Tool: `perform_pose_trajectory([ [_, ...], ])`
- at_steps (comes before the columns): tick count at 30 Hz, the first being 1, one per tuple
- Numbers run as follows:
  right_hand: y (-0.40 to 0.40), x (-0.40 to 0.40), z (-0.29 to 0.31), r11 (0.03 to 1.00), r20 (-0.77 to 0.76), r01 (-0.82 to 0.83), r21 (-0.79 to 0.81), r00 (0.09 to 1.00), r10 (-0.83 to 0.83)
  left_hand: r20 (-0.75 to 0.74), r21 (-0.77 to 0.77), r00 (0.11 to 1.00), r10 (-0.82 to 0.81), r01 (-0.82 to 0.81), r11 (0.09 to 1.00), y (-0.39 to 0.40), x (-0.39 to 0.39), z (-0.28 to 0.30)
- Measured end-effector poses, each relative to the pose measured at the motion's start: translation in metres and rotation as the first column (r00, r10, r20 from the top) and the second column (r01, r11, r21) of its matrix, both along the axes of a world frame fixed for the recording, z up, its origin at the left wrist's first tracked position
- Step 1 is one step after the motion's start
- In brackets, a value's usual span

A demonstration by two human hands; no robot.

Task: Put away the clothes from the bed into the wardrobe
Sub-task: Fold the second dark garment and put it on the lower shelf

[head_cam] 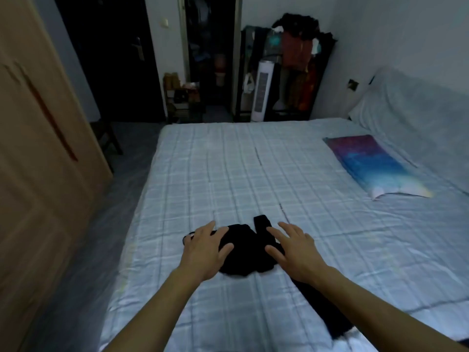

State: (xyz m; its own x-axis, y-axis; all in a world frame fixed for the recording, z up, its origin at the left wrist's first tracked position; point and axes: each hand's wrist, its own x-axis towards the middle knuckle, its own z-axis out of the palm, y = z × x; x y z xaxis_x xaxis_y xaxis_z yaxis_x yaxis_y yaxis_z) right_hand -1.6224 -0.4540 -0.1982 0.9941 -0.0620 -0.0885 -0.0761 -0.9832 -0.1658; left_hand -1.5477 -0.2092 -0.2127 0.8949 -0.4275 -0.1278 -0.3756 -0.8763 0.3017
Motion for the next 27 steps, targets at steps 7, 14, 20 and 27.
perform_pose_trajectory([
  [7, 0.006, 0.036, -0.007, 0.997, -0.014, -0.022, 0.071, 1.0, 0.023, -0.044, -0.063, 0.998, 0.044, -0.047, 0.997, 0.01, 0.017, -0.024],
  [14, -0.012, 0.087, -0.045, 0.979, -0.058, -0.08, 0.189, 0.994, 0.092, -0.134, -0.047, 0.964, 0.231, -0.239, 0.97, 0.015, 0.048, -0.043],
  [20, -0.03, 0.147, -0.076, 0.955, -0.077, -0.166, 0.246, 0.979, 0.191, -0.177, -0.092, 0.925, 0.337, -0.356, 0.93, -0.02, 0.077, -0.053],
  [27, -0.025, 0.195, -0.1, 0.951, -0.131, -0.198, 0.239, 0.963, 0.233, -0.255, 0.017, 0.901, 0.351, -0.359, 0.933, -0.015, 0.114, -0.088],
])
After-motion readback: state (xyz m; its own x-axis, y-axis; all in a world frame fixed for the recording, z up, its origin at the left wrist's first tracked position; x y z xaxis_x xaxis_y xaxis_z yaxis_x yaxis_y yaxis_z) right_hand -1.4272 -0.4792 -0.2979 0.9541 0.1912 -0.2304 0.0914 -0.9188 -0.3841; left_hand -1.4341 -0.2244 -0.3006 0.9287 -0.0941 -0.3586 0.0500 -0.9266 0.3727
